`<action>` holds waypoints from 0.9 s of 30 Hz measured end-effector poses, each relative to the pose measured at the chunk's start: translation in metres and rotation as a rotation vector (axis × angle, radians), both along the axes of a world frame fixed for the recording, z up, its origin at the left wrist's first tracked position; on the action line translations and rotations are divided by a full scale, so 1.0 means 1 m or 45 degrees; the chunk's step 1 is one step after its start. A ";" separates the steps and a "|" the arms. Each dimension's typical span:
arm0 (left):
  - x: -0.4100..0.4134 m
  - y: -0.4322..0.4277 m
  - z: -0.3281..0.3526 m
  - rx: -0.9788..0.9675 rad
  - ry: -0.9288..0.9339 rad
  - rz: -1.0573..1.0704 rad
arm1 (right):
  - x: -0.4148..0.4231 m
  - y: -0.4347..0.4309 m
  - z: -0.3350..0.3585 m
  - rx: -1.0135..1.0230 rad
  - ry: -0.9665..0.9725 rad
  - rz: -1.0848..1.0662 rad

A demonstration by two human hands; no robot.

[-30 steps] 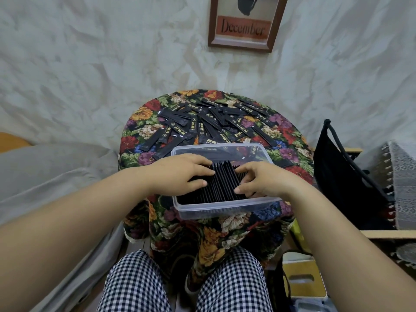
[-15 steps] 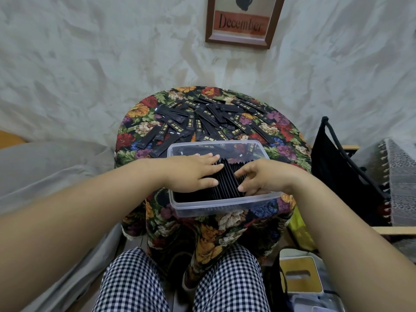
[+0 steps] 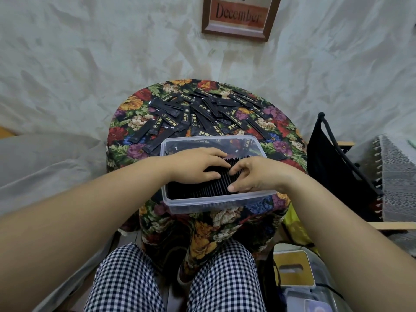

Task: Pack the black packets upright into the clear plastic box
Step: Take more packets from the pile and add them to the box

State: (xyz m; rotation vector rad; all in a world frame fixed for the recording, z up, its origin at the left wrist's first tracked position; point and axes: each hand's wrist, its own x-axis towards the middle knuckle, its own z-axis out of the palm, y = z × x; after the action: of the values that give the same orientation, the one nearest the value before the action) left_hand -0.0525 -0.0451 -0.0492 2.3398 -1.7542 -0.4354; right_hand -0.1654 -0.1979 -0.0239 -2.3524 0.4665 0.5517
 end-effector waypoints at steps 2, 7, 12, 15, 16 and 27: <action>0.001 -0.001 0.000 -0.005 -0.002 -0.007 | 0.001 0.001 -0.002 -0.062 -0.006 0.027; 0.002 -0.006 -0.001 -0.042 -0.053 -0.042 | -0.001 -0.002 -0.002 0.008 0.006 0.005; 0.001 -0.012 -0.004 -0.089 -0.038 -0.079 | -0.004 -0.004 0.001 0.119 0.006 -0.026; 0.004 -0.014 -0.006 -0.059 -0.046 -0.103 | -0.004 -0.003 0.002 0.082 0.003 0.008; 0.005 -0.014 -0.007 -0.047 -0.054 -0.106 | -0.004 -0.003 0.002 0.065 -0.001 0.018; 0.009 -0.017 -0.012 -0.043 -0.078 -0.108 | -0.006 -0.006 0.009 0.108 -0.088 -0.029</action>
State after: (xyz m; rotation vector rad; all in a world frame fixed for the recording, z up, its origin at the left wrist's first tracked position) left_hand -0.0438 -0.0616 -0.0616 2.2854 -1.8793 -0.3469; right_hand -0.1717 -0.2038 -0.0150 -2.2748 0.4292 0.4688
